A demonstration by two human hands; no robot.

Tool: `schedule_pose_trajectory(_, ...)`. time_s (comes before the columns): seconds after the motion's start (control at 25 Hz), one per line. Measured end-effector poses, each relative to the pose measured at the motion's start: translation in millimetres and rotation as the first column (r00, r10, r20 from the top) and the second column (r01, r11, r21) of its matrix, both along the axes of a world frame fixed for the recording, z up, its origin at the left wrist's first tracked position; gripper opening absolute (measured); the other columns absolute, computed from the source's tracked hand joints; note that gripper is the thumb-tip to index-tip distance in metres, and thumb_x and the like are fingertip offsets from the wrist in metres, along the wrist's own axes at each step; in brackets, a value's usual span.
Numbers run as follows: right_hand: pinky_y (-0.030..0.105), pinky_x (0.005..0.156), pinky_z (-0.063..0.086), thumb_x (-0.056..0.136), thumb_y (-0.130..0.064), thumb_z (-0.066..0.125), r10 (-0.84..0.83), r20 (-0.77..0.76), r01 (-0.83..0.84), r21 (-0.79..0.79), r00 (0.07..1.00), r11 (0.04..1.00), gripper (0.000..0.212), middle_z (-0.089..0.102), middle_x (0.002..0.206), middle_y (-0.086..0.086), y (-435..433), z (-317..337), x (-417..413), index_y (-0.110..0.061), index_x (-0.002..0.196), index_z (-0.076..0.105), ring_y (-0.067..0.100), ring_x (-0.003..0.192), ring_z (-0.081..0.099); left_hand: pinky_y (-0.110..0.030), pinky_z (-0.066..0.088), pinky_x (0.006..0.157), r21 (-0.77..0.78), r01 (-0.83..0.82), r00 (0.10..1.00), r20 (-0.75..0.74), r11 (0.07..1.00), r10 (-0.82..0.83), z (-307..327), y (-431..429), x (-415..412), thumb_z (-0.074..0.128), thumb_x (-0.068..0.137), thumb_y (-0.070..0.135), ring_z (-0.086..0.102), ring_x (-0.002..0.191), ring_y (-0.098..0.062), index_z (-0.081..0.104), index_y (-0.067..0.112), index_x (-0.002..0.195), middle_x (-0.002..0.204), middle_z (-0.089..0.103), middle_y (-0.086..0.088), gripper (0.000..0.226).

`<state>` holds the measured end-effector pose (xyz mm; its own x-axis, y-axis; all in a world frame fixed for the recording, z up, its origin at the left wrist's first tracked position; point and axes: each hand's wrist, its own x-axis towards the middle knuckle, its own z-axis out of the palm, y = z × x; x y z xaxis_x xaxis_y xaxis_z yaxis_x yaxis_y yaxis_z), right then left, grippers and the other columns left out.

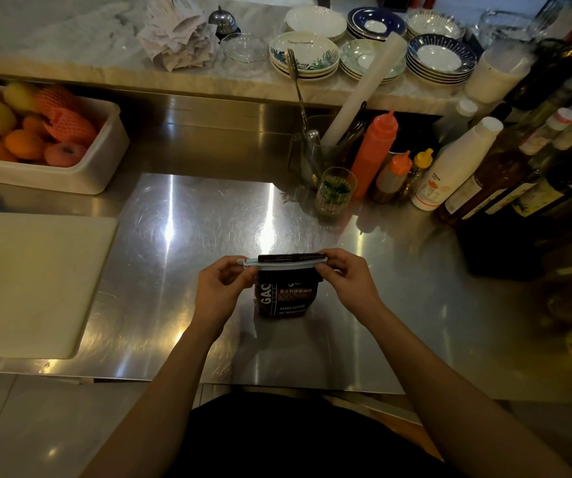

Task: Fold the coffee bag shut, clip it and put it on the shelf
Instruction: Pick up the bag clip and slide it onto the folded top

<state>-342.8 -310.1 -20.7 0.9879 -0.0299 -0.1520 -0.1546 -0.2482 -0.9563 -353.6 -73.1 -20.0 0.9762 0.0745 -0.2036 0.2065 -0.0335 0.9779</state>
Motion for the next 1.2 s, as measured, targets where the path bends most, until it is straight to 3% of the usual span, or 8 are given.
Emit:
schedule_pose_trajectory(0.52, 0.016, 0.073, 0.055, 0.086, 0.003, 0.062, -0.113, 0.007, 0.113, -0.005, 0.994, 0.994, 0.020, 0.072, 0.094, 0.009, 11.2, 11.3, -10.3, -0.005, 0.103, 0.069, 0.006, 0.084, 0.069, -0.037, 0.059, 0.084, -0.030, 0.026, 0.999, 0.019, 0.999, -0.025, -0.3, 5.5, 9.1, 0.073, 0.082, 0.013, 0.073, 0.089, -0.020, 0.069, 0.009, 0.099, 0.095, 0.074, -0.010, 0.018)
schedule_pose_trajectory(0.84, 0.025, 0.079, 0.057, 0.088, -0.002, 0.061, -0.293, -0.010, 0.293, 0.058, 0.956, 0.954, 0.020, 0.072, 0.094, 0.015, 23.6, 22.2, -33.7, -0.004, 0.107, 0.066, 0.016, 0.088, 0.071, -0.011, 0.051, 0.072, -0.007, 0.245, 0.969, 0.010, 0.970, -0.245, 5.7, 0.6, 16.7, 0.056, 0.095, 0.023, 0.069, 0.094, 0.001, 0.054, 0.012, 0.104, 0.102, 0.071, -0.001, 0.015)
schedule_pose_trajectory(0.92, 0.021, 0.075, 0.056, 0.089, -0.001, 0.060, -0.355, 0.025, 0.352, 0.077, 0.935, 0.933, 0.019, 0.071, 0.091, 0.015, 28.7, 31.2, -42.6, -0.003, 0.107, 0.065, 0.011, 0.084, 0.071, -0.011, 0.053, 0.073, -0.039, 0.289, 0.957, 0.013, 0.957, -0.289, 6.5, 0.3, 19.4, 0.057, 0.094, 0.023, 0.069, 0.096, -0.001, 0.054, 0.011, 0.107, 0.101, 0.073, 0.002, 0.017)
schedule_pose_trajectory(1.08, 0.031, 0.080, 0.058, 0.090, -0.002, 0.059, -0.433, 0.054, 0.427, 0.091, 0.900, 0.899, 0.021, 0.071, 0.098, 0.022, 31.3, 42.5, -61.3, 0.002, 0.110, 0.063, 0.026, 0.091, 0.071, -0.023, 0.056, 0.085, -0.186, 0.433, 0.897, -0.011, 0.882, -0.442, 7.2, -2.9, 19.2, 0.068, 0.086, 0.011, 0.068, 0.106, -0.010, 0.057, 0.011, 0.117, 0.112, 0.071, 0.002, 0.033)
schedule_pose_trajectory(1.2, 0.036, 0.082, 0.059, 0.090, -0.002, 0.059, -0.487, 0.080, 0.481, 0.084, 0.870, 0.873, 0.024, 0.070, 0.100, 0.024, 33.2, 50.8, -75.7, 0.004, 0.112, 0.061, 0.030, 0.095, 0.070, -0.032, 0.048, 0.102, -0.094, 0.524, 0.851, 0.010, 0.847, -0.525, 1.6, -8.5, 15.9, 0.070, 0.085, 0.015, 0.063, 0.115, -0.010, 0.065, 0.022, 0.117, 0.119, 0.069, 0.006, 0.033)
